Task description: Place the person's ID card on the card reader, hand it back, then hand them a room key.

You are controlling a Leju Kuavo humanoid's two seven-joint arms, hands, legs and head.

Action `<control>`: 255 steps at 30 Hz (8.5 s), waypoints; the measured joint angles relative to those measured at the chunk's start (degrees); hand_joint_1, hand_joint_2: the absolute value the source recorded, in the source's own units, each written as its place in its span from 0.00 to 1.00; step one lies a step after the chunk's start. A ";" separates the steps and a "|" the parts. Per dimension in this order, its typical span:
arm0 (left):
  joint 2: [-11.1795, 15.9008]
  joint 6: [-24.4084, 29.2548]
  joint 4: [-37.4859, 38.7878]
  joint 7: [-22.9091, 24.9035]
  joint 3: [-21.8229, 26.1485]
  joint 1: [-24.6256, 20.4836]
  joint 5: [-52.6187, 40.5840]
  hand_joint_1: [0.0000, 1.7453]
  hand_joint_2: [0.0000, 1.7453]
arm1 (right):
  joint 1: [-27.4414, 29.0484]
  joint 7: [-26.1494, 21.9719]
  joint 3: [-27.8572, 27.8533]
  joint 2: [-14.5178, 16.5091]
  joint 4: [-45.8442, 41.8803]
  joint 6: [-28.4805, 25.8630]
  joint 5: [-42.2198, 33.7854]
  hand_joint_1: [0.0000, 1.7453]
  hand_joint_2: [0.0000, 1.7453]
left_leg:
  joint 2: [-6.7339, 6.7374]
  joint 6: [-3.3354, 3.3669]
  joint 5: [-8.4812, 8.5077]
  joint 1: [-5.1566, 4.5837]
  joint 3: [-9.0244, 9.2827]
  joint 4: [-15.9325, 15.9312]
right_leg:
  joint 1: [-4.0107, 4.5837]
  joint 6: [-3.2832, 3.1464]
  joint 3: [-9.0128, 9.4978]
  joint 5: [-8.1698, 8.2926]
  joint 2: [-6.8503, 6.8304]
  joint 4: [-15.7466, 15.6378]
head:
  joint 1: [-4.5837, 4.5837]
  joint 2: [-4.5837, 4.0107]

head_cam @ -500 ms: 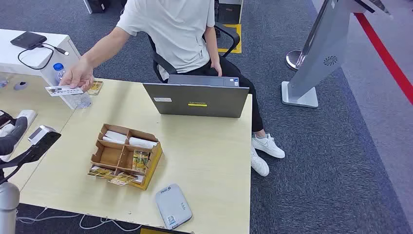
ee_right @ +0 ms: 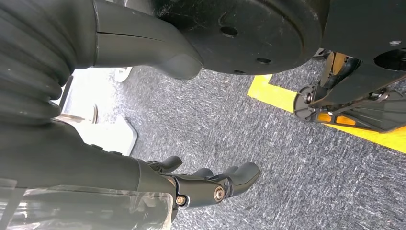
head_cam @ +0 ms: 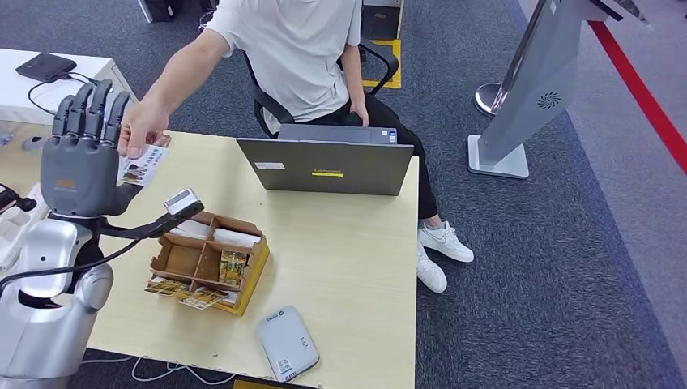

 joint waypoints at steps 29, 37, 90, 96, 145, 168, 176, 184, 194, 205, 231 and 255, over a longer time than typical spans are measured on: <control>-2.98 -4.56 5.92 9.67 -21.79 -12.87 -10.80 1.00 1.00 | -0.30 0.79 1.30 -0.01 0.05 -1.13 1.37 0.00 1.00 | 0.07 0.09 0.07 -0.01 -0.12 0.05 | 0.00 0.10 -0.06 0.14 0.07 0.01 | 0.00 0.00; -3.04 -4.47 6.35 9.56 -21.79 -12.87 -10.80 1.00 1.00 | -0.30 0.88 1.30 -0.01 0.07 -1.28 1.22 0.00 1.00 | 0.06 0.09 0.07 -0.02 -0.14 0.05 | -0.01 0.10 -0.06 0.14 0.06 0.01 | 0.01 0.00; -12.32 -12.52 -13.19 2.01 -21.68 22.32 -10.65 1.00 1.00 | 0.06 0.19 -3.35 0.32 0.42 -2.89 -5.56 0.00 1.00 | 0.02 0.11 0.05 -0.07 -0.21 0.03 | -0.07 0.17 -0.12 0.11 -0.01 -0.02 | -0.02 0.00; -12.44 -17.30 -12.81 5.12 -21.68 23.14 -10.62 1.00 1.00 | 0.05 0.26 -3.80 0.32 0.42 -2.88 -6.25 0.00 1.00 | 0.01 0.11 0.05 -0.07 -0.22 0.03 | -0.07 0.17 -0.12 0.11 -0.01 -0.02 | -0.01 0.00; -12.07 -17.40 1.28 13.12 -12.04 12.68 -10.80 1.00 1.00 | 0.00 0.97 -4.27 0.32 0.42 -2.42 -3.51 0.00 1.00 | -0.11 0.08 0.28 -0.04 -0.22 0.02 | -0.04 0.10 -0.07 0.21 -0.15 0.05 | -0.02 0.00; 6.99 -18.22 8.23 17.40 -7.49 -15.35 -10.84 1.00 1.00 | -0.35 1.26 -1.69 0.32 0.42 -1.28 -0.65 0.00 1.00 | 0.00 0.00 0.38 0.03 -0.21 0.02 | 0.02 0.03 -0.15 0.29 0.01 0.12 | 0.11 0.00; 9.20 -16.35 16.91 18.11 -7.56 -17.50 -10.84 1.00 1.00 | -0.44 1.86 -1.53 0.31 0.40 -0.94 -0.57 0.00 1.00 | 0.03 -0.01 0.38 0.02 -0.24 0.01 | 0.02 -0.01 -0.19 0.32 0.06 0.13 | 0.05 0.00; 9.49 -16.29 18.58 18.07 -7.55 -17.38 -10.84 0.00 1.00 | -0.45 1.45 -1.48 -0.24 0.38 0.98 -0.51 0.00 1.00 | 0.03 0.00 0.38 0.01 -0.27 0.02 | 0.01 -0.01 -0.21 0.33 0.05 0.12 | 0.06 0.00; 9.07 -16.03 17.98 17.89 -7.38 -15.96 -10.84 0.00 1.00 | -0.42 1.11 -1.43 -0.32 0.38 1.07 -0.67 0.00 1.00 | 0.03 -0.01 0.38 0.01 -0.26 0.02 | 0.01 -0.01 -0.22 0.33 0.05 0.13 | 0.05 0.00; 1.49 -18.62 -2.51 12.61 -7.01 2.29 -10.84 0.00 1.00 | -0.36 2.06 -2.68 0.39 0.42 -2.51 -4.75 0.00 1.00 | 0.07 0.06 0.28 -0.13 -0.29 0.01 | -0.14 0.03 -0.23 0.30 0.10 0.05 | 0.08 0.00; -0.81 -16.53 -22.99 9.66 -10.42 24.81 -10.84 0.00 1.00 | 0.03 0.87 -6.31 0.12 0.41 -1.45 -7.44 0.00 1.00 | 0.03 0.08 0.26 -0.12 -0.32 -0.02 | -0.14 0.08 -0.26 0.27 0.02 0.02 | 0.14 0.00; -0.55 -14.36 -24.28 8.93 -10.38 39.88 -10.74 0.00 1.00 | 0.09 0.26 -8.27 0.05 0.42 -1.83 -9.37 0.00 1.00 | 0.00 0.08 0.25 -0.12 -0.33 -0.04 | -0.14 0.10 -0.26 0.25 -0.02 0.01 | 0.13 0.00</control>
